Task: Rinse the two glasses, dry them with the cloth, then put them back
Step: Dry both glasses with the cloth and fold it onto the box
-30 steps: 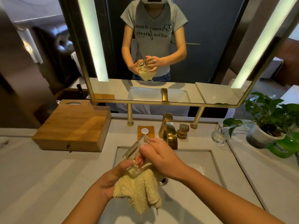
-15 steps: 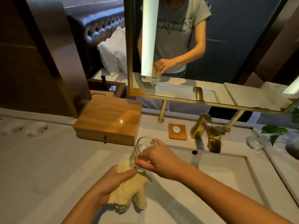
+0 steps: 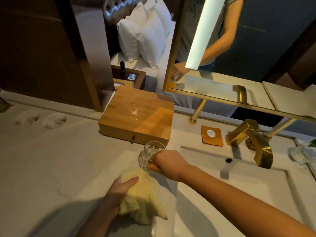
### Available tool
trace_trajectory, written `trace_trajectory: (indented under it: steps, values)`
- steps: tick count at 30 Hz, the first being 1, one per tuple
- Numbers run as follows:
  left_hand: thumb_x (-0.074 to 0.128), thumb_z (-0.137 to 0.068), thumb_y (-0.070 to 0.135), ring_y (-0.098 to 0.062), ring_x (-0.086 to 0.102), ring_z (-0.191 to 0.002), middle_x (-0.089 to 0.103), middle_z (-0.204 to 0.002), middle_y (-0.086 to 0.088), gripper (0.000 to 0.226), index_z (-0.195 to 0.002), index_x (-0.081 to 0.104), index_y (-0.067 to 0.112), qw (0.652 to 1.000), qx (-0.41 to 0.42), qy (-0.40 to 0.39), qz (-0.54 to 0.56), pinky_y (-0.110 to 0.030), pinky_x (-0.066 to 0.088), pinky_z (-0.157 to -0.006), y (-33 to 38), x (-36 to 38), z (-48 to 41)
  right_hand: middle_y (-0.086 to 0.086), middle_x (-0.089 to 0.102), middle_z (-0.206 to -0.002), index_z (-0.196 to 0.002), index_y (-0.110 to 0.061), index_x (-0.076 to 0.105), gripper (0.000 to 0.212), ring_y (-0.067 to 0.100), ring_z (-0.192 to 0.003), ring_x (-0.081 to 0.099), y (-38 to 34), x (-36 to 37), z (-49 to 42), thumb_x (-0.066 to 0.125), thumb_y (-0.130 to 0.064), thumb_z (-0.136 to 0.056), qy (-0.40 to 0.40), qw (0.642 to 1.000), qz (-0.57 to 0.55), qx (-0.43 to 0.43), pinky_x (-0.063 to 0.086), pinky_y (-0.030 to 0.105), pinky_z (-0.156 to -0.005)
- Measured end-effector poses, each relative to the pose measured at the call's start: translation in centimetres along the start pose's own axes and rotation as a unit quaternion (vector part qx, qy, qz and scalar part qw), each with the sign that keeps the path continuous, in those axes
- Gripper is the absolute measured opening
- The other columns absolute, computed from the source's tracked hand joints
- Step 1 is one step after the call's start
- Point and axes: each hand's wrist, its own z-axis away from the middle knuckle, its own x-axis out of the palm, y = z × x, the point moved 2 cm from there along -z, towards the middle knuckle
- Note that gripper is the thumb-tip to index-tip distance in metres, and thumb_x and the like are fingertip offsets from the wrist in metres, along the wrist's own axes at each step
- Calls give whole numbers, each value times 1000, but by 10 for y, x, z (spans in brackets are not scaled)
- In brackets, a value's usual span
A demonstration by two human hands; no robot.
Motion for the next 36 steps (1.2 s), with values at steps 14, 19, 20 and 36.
trace_trajectory:
  steps: [14, 19, 20, 36]
  values:
    - [67, -84, 22, -41, 66, -97, 67, -110, -23, 48, -127, 52, 7, 997, -23, -45, 51, -52, 55, -83, -5, -5, -5, 9, 67, -98, -103, -13, 69, 37, 27, -90, 63, 13, 30, -15, 46, -42, -98, 6, 999, 45, -9, 55, 37, -70]
    - [76, -69, 21, -44, 65, -99, 65, -114, -24, 65, -127, 50, 6, 992, -35, -74, 91, -55, 52, -88, -6, -5, 8, 2, 59, -128, -119, -19, 65, 34, 20, -117, 53, 12, 20, 8, 52, -39, -95, 103, 994, -41, -14, 53, 37, -84]
    - [77, -63, 21, -44, 65, -98, 66, -113, -25, 69, -126, 52, 5, 991, -32, -78, 106, -54, 53, -87, -7, -4, 12, 1, 54, -136, -121, -20, 64, 34, 19, -123, 48, 15, 19, 18, 52, -38, -95, 149, 985, -91, 3, 52, 35, -89]
    - [68, -70, 16, -42, 70, -88, 68, -108, -28, 54, -118, 61, -6, 936, -100, -248, 230, -52, 57, -72, -18, 114, 70, 10, 73, -99, -102, -4, 67, 60, 19, -92, 70, 67, 41, 149, 92, -35, -57, -72, 520, -847, 77, 56, 31, -81]
